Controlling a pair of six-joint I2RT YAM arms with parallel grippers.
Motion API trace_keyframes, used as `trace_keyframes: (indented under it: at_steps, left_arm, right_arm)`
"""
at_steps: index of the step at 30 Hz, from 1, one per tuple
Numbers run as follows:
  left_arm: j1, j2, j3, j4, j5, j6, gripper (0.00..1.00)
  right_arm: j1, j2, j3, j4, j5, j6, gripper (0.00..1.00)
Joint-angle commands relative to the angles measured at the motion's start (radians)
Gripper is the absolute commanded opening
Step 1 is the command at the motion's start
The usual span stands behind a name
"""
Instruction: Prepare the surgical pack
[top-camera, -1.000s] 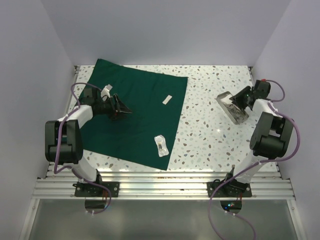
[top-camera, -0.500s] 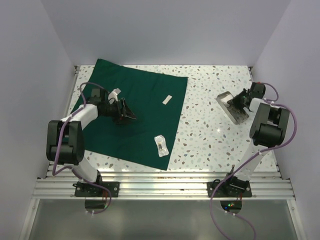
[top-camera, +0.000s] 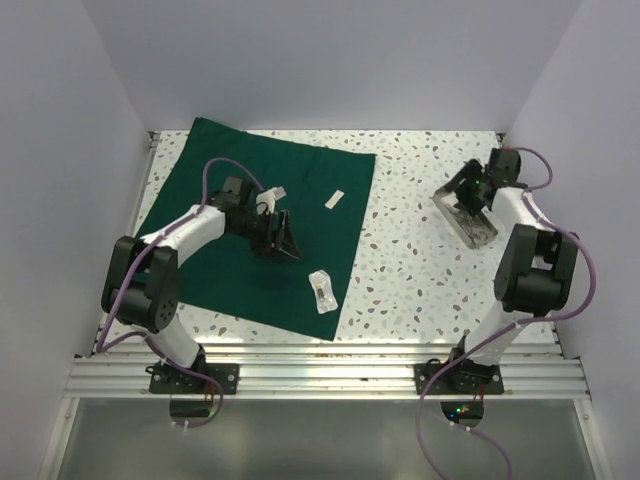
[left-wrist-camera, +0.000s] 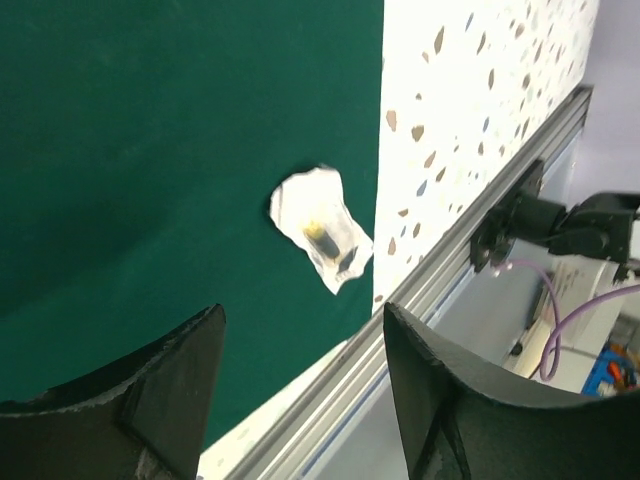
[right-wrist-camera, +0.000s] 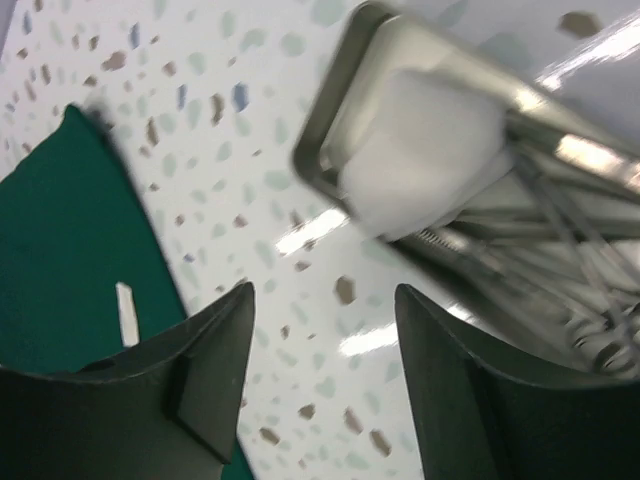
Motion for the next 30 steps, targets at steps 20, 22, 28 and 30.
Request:
trace_keyframes:
  at_steps: [20,22,28,30]
  left_arm:
    - [-0.217,0.158,-0.072,0.189,-0.060,-0.237,0.48]
    - [-0.217,0.182,-0.058,0.212,-0.061,-0.253,0.46]
    - [-0.217,0.222,-0.032,0.210,-0.103,-0.291,0.42]
    - [-0.221,0.230,-0.044,0.230,-0.101,-0.311,0.40]
  right_arm:
    - [0.520,-0.847,-0.268,-0.592,0.048,-0.226,0.72]
    - [0.520,-0.907,-0.306,-0.618,0.042,-0.220,0.72]
    - [0.519,-0.994,-0.325,-0.664,0.031,-0.226,0.70]
    - [0.520,-1.001,-0.318,-0.677,0.035,-0.243,0.71]
